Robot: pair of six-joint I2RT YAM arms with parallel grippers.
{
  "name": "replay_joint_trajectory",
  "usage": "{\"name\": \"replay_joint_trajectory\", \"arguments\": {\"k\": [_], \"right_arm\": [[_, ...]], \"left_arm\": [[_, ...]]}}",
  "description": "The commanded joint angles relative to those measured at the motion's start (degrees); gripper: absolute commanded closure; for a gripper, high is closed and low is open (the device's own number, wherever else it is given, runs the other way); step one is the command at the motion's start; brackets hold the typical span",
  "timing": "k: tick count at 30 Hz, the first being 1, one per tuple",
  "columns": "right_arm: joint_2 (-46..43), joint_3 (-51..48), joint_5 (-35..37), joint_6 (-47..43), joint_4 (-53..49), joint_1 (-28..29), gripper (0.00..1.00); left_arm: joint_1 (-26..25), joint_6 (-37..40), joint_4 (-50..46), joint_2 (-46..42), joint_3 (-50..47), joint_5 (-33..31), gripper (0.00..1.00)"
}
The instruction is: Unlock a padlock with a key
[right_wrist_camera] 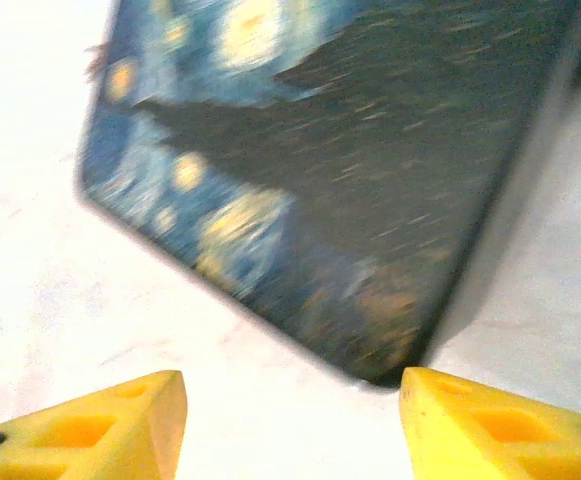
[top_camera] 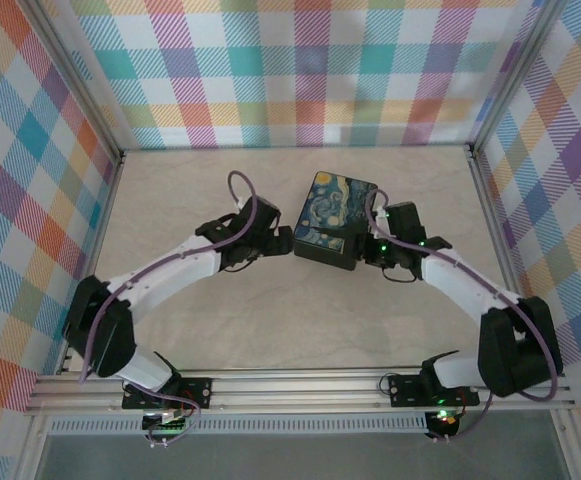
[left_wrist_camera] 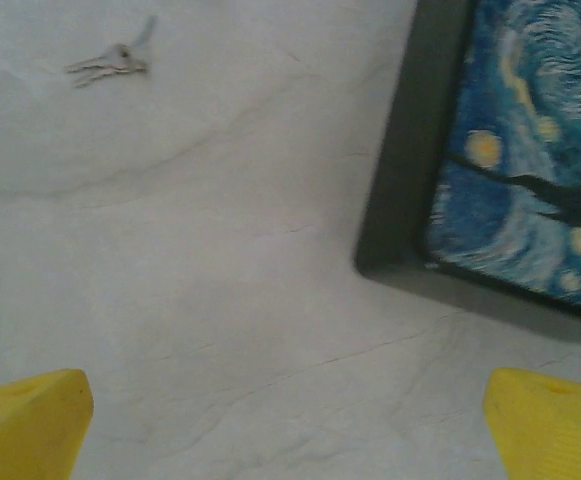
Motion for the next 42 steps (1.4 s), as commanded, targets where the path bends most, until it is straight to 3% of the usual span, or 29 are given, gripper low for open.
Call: {"name": "replay_joint_trajectory", "arguments": {"k": [1,3,6,12,21,26,29,33,38,42], "right_arm": [[-1.52,0.81,-3.92,1.51,0.52,1.17,0.37],[-1.43,3.68,0.40,-1.86,-4.48,0.48,0.36],[-1.78,6.53,0.45,-4.50,-7.25,-3.87,0.35],[4.56,17.43,3.40,-10.39,-12.88,-10.50,0.35],[9.32,18.22,-0.06,-8.12,-8.78,-10.97,0.35],[9.80,16.61,-0.89,-8.28,-7.73,-10.89,0.35],[9.86,17.18,0.41,-9.95,-9.11,-10.98,0.35],[10.60,19.00,2.50,-12.21,-10.99,-11.96,0.34],[12.54,21.46,2.95,-13.55,-11.84,-14.84,0.30],[14.78,24.08,4.18,-13.95,-13.12,-17.37,0.29]], "left_arm": [[-0.89,-2.54,2.97,4.30,4.22,4.26,0.00],[-1.01,-4.05,3.44,7.05,6.30,5.75,0.00],[-2.55,-6.09,4.30,9.58,8.48,6.22,0.00],[-6.19,-15.78,3.54,16.00,12.46,1.84,0.00],[-9.15,-28.30,6.07,22.46,15.04,-6.25,0.00],[-9.17,-29.58,6.16,25.59,16.69,-9.96,0.00],[-9.30,-26.92,6.33,27.35,16.40,-9.44,0.03],[-9.90,-17.49,5.89,29.51,16.45,-5.37,0.12],[-9.96,-7.63,8.91,28.25,10.77,2.41,0.20],[-9.06,-0.59,6.84,25.46,7.24,1.22,0.24]]}}
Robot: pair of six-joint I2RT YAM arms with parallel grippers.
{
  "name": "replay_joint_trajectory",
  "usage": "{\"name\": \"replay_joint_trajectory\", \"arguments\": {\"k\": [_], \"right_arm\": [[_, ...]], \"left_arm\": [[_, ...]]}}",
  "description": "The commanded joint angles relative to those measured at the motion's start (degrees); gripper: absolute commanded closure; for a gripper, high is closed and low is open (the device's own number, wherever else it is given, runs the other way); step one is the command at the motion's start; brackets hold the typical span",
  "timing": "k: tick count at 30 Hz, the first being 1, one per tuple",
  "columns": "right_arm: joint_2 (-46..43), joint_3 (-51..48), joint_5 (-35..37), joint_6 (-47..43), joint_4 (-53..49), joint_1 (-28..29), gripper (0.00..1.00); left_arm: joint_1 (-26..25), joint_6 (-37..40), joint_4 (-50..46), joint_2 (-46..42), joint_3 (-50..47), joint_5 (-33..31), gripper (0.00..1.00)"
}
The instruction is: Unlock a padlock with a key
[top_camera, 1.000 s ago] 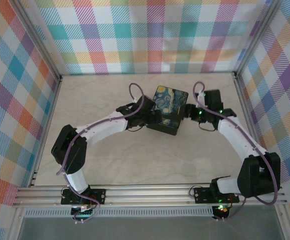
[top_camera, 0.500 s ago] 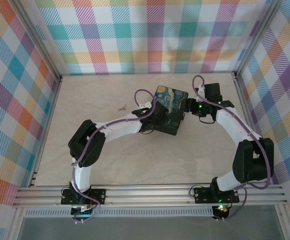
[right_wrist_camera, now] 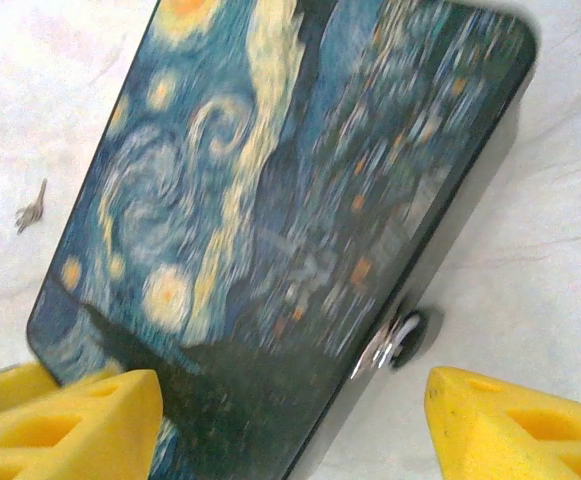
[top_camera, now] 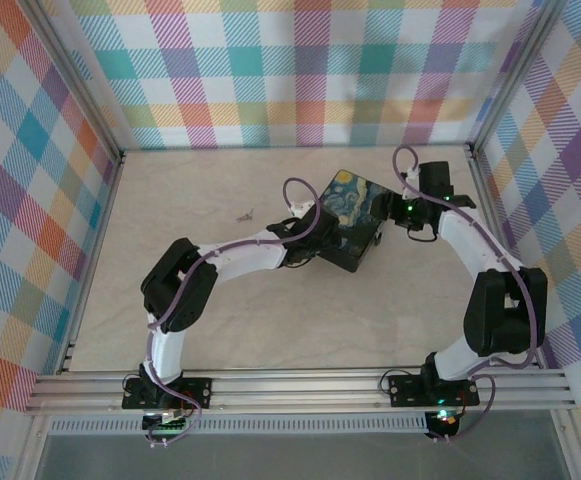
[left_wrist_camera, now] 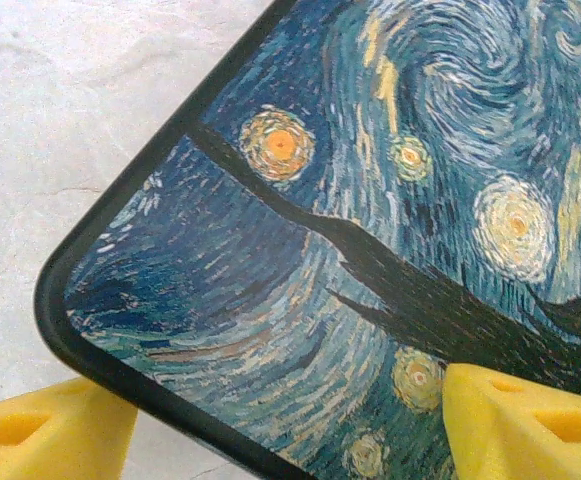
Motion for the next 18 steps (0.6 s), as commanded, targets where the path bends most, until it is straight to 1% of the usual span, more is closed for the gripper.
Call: {"name": "replay_joint_trajectory", "arguments": {"k": [1,4,5,8,10,13,18], "right_arm": [[1.67,2.98,2.08,-1.97,-2.08,-1.64,0.29],[3.24,4.13,4.71,-2.67,-2.77,-2.11,0.27],[3.90,4.60,5.37,-2.91,-2.97,-2.20,0.27],[6.29,6.02,5.04,-3.73,-2.66,-2.33,0.27],[8.24,7.26,4.06,-4.08,-2.36,-2.38,0.26],[11.87,9.52,3.09,-4.42,-1.51,-2.38,0.26],[17.00,12.21,1.62,-5.01,2.14,-2.37,0.27]], "left_arm": [[0.60,11.49,-9.87,0.33,-5.31,4.39,0.25],[5.79,14.63,-10.04,-1.33,-6.18,7.78,0.30],[7.87,16.17,-10.12,-1.69,-5.88,9.93,0.31],[12.41,21.32,-13.11,-0.75,-1.79,14.49,0.32],[13.82,23.82,-15.57,0.62,1.79,14.77,0.31],[14.81,25.27,-17.53,3.05,6.84,14.76,0.30],[15.49,23.28,-18.32,6.05,12.61,15.31,0.29]]}}
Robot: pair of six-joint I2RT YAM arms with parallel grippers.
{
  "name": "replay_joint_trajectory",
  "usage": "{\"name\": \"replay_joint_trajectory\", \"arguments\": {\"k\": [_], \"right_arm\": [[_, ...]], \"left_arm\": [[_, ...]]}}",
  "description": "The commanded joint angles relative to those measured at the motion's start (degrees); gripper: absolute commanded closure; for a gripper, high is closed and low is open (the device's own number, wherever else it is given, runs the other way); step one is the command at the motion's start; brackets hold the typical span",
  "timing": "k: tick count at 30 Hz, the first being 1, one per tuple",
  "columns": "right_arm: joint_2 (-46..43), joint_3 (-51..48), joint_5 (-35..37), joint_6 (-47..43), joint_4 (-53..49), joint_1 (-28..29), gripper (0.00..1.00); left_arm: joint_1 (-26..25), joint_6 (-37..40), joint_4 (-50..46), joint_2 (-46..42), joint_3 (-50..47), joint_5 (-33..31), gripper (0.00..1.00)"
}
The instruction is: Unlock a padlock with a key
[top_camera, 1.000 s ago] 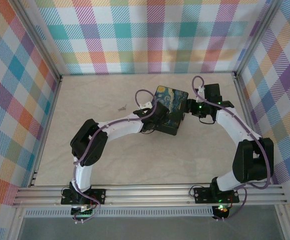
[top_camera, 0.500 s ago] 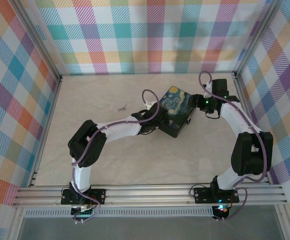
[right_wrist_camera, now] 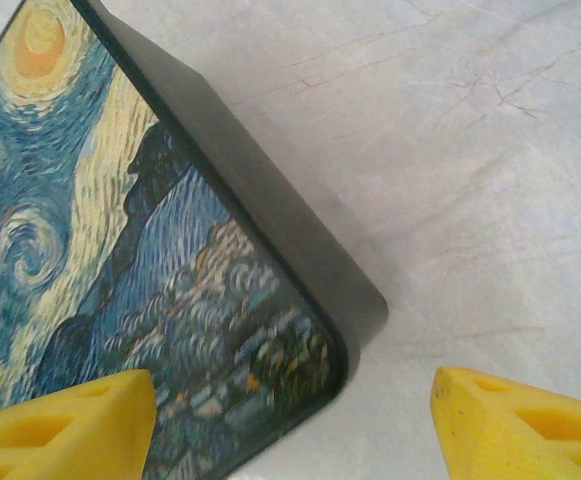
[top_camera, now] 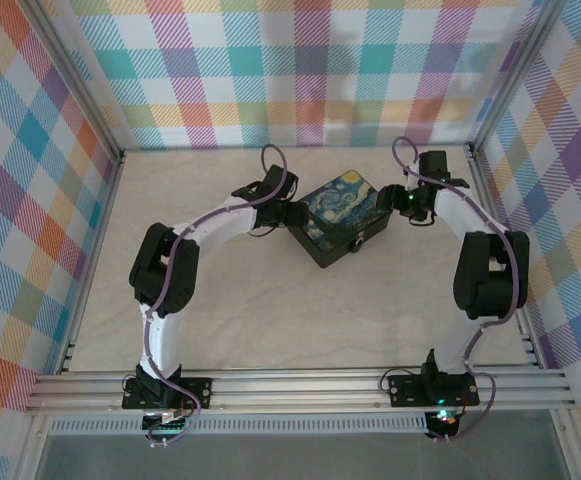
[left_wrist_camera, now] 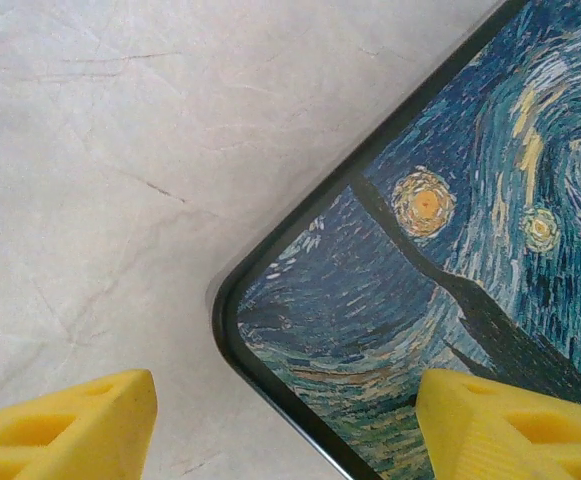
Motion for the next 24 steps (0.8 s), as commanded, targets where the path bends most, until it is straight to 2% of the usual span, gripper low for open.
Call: {"name": "replay_joint_trajectory", "arguments": {"k": [1,6,8,14,19,24], "right_arm": [[2.34,2.46,-1.76,-1.64,3.30,-0.19,0.27],[5.26,3.77,-4.36,-2.54,6.63,-0.20,0.28],[6.11,4.43,-5.44,-2.63,6.35,-0.21,0.32],[4.21,0.17,-6.53,-0.90,7.43,-0.15,0.40],[0.98,-5.60,-6.67,5.43,7.54,-0.10,0.47],[-5.07,-14.41,-9.53,10.25,11.95,0.86,0.48]], "left_arm": [[-0.01,0.64,-5.57,2.55,1.59,1.19,0.28],[-0.05,-1.66,-4.17,-0.11,1.41,2.28,0.15],[-0.05,-1.66,-5.24,-0.76,2.30,2.09,0.12],[2.32,-5.38,-10.00,-3.91,3.25,-2.41,0.09],[2.61,-10.29,-9.03,-8.00,-0.72,3.26,0.08],[0.42,-15.72,-3.15,-10.98,-7.50,7.82,0.07]]}}
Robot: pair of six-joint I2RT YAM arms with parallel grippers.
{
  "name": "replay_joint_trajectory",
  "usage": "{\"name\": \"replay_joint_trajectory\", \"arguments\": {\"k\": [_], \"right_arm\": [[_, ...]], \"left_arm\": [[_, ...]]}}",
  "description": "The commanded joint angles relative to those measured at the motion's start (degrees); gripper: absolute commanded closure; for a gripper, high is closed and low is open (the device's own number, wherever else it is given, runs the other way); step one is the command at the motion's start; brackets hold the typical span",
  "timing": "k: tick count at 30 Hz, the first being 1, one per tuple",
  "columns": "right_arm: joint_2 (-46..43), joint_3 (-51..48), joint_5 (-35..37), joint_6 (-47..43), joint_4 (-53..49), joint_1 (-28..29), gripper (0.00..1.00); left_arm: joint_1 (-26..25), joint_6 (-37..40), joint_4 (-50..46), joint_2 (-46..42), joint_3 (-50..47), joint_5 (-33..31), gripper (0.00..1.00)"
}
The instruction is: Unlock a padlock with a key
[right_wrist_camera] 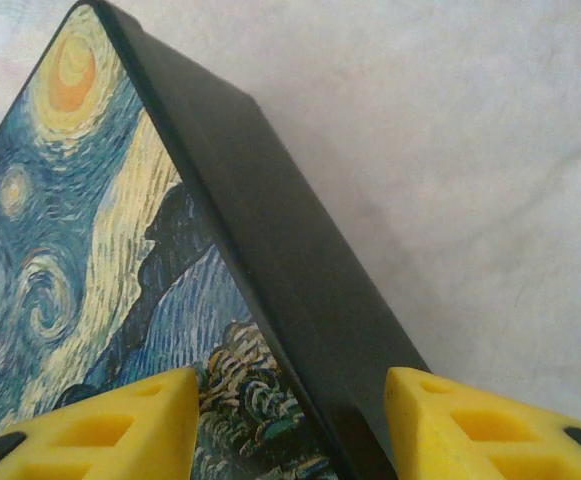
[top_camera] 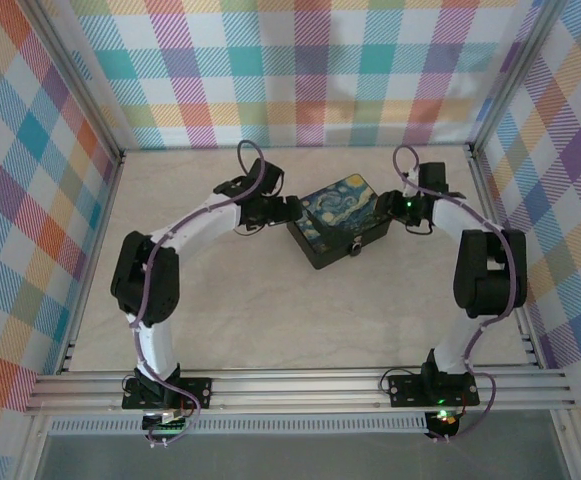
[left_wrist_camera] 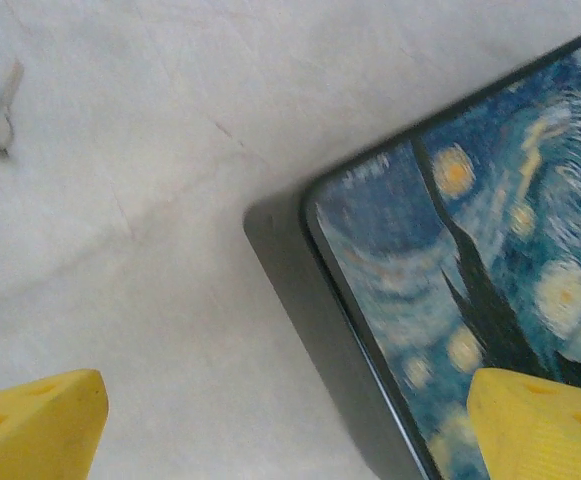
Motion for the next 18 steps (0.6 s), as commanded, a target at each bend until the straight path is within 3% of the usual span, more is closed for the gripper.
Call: {"name": "replay_joint_trajectory", "arguments": {"k": [1,10,18], "right_arm": [[-3.63,-5.07,-3.33,4.42,-0.09,1.48,0.48],[-9.95,-10.70,-5.44,6.48,-1.64,5.24,0.47],[-8.56,-10.03,-5.24,9.12,0.57,7.26,0.45]], "left_arm": [[-1.86,-5.33,3.47,-1.62,-3.39,4.76,0.07],[-2.81,-6.63,5.06,5.09,0.25,4.65,0.07],[-2.12,-5.87,4.60,11.06,7.72,3.68,0.06]]}}
